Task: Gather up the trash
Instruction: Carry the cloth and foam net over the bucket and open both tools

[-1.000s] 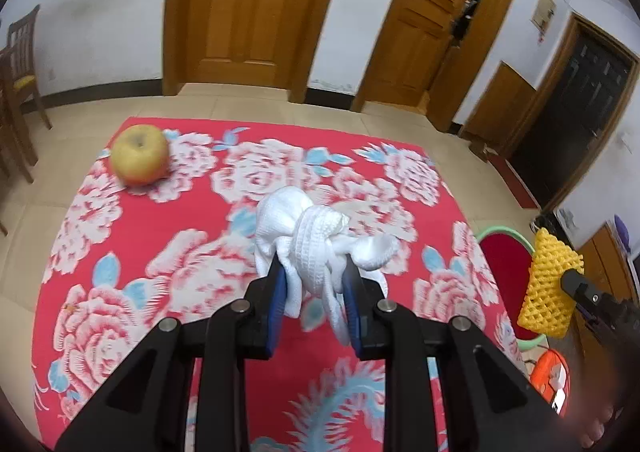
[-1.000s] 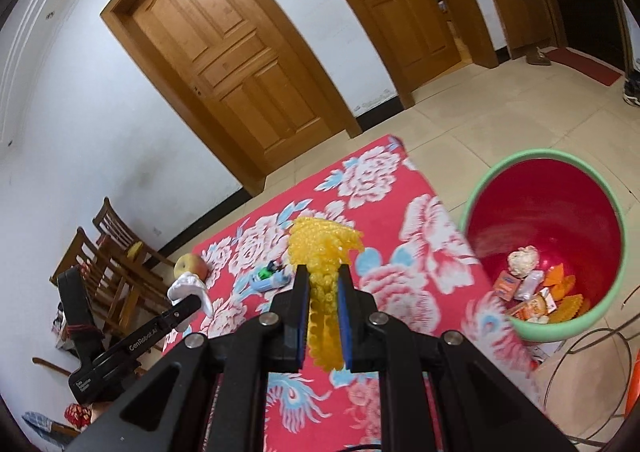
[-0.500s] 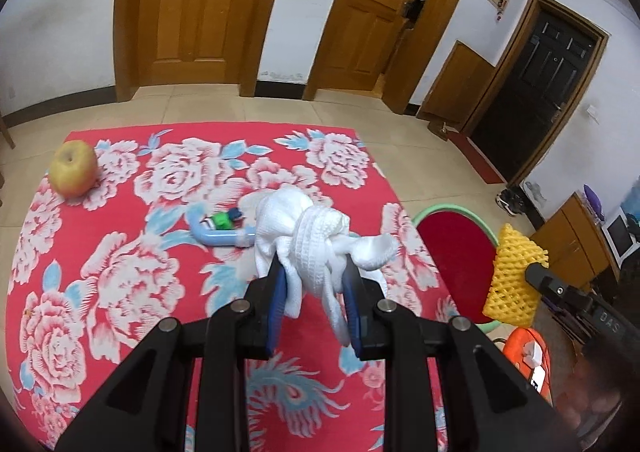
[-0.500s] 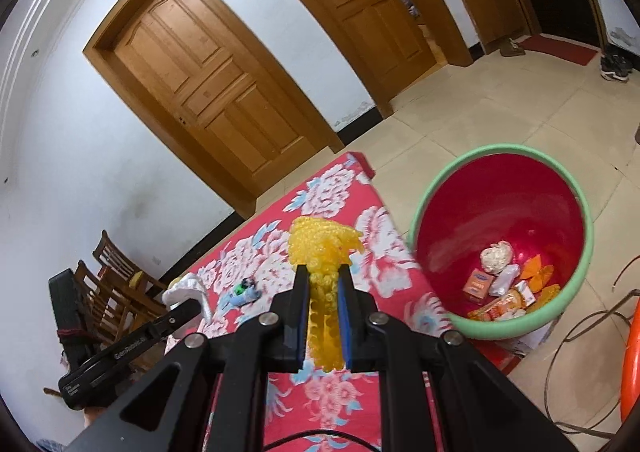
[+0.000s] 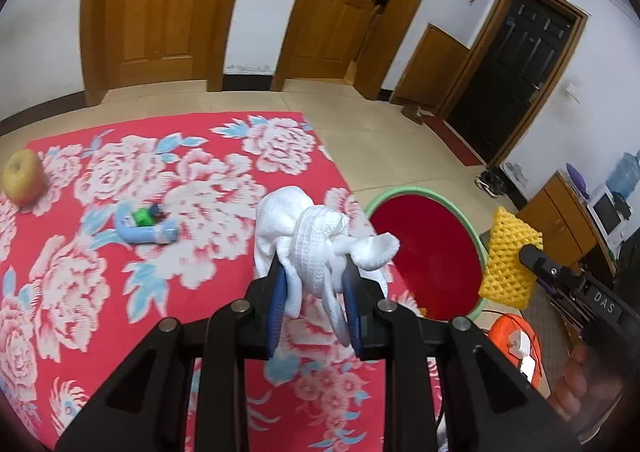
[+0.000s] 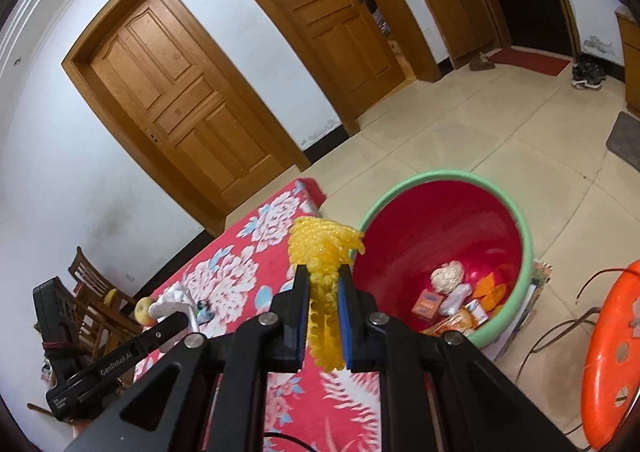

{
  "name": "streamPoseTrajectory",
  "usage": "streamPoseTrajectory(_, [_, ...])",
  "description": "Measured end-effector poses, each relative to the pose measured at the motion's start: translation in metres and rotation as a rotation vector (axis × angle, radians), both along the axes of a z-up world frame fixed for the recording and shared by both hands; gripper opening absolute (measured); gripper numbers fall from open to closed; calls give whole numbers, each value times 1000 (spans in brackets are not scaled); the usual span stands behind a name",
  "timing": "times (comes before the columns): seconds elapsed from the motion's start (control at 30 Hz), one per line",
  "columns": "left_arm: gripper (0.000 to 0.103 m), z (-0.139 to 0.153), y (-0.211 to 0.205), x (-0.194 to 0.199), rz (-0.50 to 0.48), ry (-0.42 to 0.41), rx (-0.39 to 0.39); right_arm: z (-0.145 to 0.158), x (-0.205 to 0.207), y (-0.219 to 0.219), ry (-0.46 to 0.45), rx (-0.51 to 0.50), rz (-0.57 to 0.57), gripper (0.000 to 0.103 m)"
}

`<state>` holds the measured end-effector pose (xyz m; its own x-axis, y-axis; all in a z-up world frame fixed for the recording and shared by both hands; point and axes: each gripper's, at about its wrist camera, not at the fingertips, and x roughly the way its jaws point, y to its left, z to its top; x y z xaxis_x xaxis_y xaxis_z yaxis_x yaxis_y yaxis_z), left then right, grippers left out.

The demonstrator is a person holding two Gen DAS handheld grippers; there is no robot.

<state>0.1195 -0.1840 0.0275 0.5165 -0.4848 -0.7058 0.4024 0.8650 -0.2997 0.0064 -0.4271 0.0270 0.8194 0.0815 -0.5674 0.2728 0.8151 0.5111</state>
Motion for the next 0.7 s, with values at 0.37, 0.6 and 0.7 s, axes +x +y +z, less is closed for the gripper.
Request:
streamPoseTrajectory(0.37, [26, -6, -61, 1, -112, -9, 46, -20, -1, -40, 38, 21, -87, 16])
streamPoseTrajectory(0.6, [26, -20, -97, 5, -175, 9, 77, -36, 2, -61, 79, 28, -135, 16])
streamPoseTrajectory(0.7, [26, -25, -113, 5, -209, 19, 78, -46, 6, -69, 109, 42, -146, 17])
